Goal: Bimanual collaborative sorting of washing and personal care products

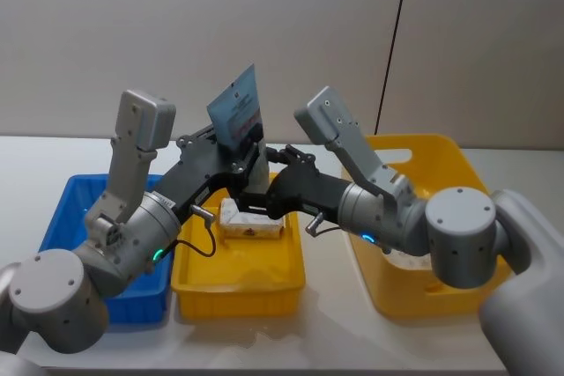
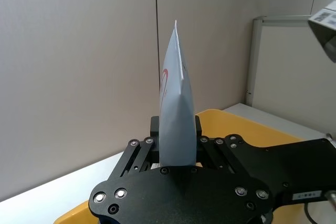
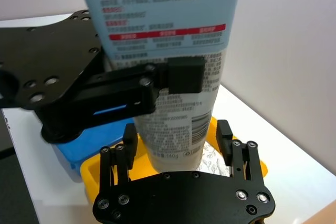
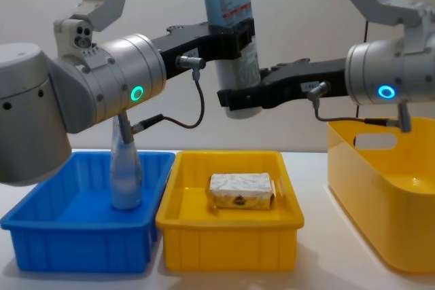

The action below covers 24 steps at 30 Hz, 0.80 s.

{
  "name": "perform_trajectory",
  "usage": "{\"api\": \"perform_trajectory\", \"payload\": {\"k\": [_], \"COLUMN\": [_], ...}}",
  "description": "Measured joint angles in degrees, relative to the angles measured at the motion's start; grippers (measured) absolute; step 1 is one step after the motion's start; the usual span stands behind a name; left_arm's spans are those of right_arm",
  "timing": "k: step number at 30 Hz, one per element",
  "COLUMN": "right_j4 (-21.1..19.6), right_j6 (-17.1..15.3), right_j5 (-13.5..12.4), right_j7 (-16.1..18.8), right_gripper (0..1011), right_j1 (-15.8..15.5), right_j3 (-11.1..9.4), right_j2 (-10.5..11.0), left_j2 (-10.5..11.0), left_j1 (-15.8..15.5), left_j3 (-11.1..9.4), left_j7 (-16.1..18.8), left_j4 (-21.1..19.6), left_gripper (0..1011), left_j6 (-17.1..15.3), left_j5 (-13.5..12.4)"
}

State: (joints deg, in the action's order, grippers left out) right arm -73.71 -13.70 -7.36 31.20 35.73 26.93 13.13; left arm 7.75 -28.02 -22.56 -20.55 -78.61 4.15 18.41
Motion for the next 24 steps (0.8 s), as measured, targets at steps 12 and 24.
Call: {"api": "perform_trajectory", "payload": {"k": [12, 24], "right_j4": [3.5, 4.5], "right_j6": [-0.2, 0.3], "right_j5": [-1.6, -2.6], "right_j7": [0.6, -0.1], "right_gripper": [645, 639], "right_j1": [1.9, 1.9], "right_j3": [0.4, 0.9], "right_j2": [-1.7, -3.0], "left_j2": [0.0, 0.0], "left_j1": [0.0, 0.0], "left_j3": [0.0, 0.0], "left_j7": [0.0, 0.0], "left_j4": [0.0, 0.0], "left_gripper": [271, 309], "left_j6": [0.0, 0.0], "left_j5": [0.0, 0.0]}}
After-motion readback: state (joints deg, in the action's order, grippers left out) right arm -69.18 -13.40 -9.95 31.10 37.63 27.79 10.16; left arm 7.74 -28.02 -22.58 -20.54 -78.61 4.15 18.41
